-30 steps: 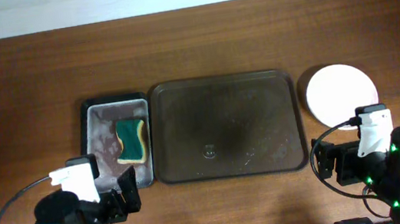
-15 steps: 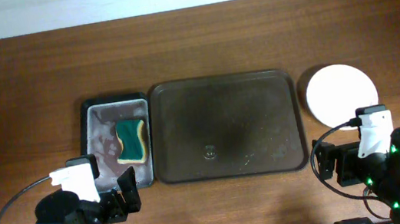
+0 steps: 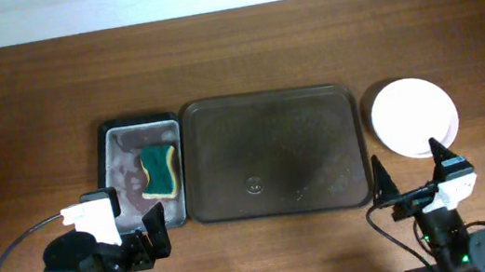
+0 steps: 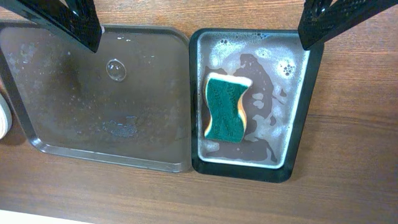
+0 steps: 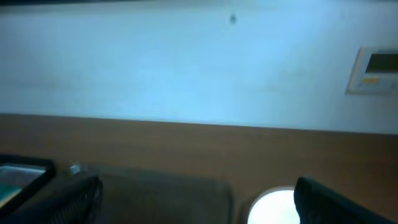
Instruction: Clean dirty plates on tray and stack at the side
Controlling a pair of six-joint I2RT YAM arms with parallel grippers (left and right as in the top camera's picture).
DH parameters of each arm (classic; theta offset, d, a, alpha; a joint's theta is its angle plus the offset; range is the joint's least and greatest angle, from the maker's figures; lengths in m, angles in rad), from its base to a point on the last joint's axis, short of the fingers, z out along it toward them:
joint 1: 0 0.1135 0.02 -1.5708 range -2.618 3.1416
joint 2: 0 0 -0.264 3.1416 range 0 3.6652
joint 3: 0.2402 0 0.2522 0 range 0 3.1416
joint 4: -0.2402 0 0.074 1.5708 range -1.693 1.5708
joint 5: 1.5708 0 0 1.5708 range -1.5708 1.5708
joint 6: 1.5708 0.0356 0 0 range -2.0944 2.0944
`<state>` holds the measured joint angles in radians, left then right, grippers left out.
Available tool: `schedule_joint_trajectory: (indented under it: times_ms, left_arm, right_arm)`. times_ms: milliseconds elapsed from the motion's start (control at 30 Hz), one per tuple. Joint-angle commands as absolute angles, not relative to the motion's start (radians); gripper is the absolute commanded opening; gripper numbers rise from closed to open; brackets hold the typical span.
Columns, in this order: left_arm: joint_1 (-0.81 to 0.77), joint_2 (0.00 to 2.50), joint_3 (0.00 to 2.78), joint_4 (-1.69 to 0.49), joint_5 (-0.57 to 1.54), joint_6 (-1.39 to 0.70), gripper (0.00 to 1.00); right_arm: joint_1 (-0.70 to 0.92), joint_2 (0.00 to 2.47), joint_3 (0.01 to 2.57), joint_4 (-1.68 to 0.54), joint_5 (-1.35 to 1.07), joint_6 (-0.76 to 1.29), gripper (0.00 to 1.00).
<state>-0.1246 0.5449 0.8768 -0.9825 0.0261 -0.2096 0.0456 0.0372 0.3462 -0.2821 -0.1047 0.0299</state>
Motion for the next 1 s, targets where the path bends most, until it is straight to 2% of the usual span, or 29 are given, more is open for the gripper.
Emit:
schedule_joint_trajectory:
  times_ms: [0,200,267,400,967]
  left_arm:
    - [-0.120,0.541,0.871,-0.981,0.019,-0.218,0.99]
    - [-0.120,0.541,0.871,-0.981,0.019,-0.218,0.99]
    - [-0.120,0.541,0.871,-0.981,0.019,-0.218,0.99]
    - [-0.120,0.541,0.871,-0.981,0.019,-0.218,0.99]
    - [-0.120,0.541,0.871,-0.981,0.019,-0.218,0.99]
  right_arm:
    - [0.054,0.003,0.236,-0.154,-0.096,0.041,0.99]
    - [0.052,0.003,0.010,0.189,-0.082,0.041,0.99]
    - [0.052,0.003,0.006,0.167,-0.030,0.040,0.99]
    - [0.052,0.003,0.006,-0.079,-0.033,0.034,0.99]
    - [0.053,0.003,0.006,-0.076,-0.036,0.034,0.99]
